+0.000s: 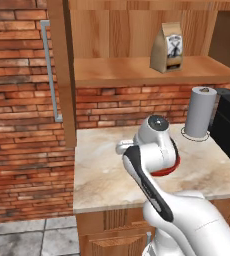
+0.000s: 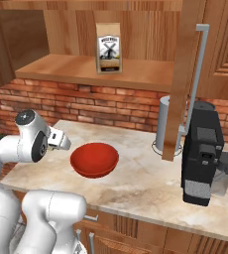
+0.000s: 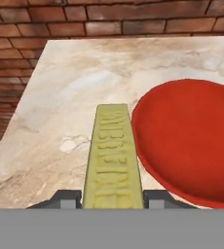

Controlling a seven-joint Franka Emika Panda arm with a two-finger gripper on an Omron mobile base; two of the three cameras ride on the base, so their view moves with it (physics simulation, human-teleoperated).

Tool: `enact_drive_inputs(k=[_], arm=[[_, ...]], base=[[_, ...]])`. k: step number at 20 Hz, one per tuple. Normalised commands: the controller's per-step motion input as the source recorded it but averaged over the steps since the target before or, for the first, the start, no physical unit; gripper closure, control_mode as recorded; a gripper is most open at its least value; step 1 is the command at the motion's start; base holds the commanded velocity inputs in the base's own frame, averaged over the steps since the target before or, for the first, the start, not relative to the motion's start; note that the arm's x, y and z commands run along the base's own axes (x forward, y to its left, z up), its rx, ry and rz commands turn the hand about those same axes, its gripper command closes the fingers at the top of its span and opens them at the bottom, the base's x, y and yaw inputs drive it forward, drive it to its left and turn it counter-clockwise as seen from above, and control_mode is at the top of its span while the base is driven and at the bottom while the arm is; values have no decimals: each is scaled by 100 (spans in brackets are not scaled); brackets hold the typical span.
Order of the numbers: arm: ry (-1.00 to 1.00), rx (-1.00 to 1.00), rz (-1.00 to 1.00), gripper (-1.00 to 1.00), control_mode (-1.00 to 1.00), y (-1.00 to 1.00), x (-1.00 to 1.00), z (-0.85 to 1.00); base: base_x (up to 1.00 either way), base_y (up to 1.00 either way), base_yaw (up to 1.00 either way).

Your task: Pick the egg and butter from the fridge and place them by the bowl for mixing.

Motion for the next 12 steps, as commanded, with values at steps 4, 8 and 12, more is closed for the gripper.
enact_drive_inputs(k=[4, 8, 12], arm=[[1, -14, 1, 100, -100, 25, 51, -31], [4, -17, 2, 100, -100, 25, 37, -29], [11, -6, 6, 100, -100, 17, 21, -31]], base=[[0, 0, 0], [0, 0, 0], [0, 0, 0]])
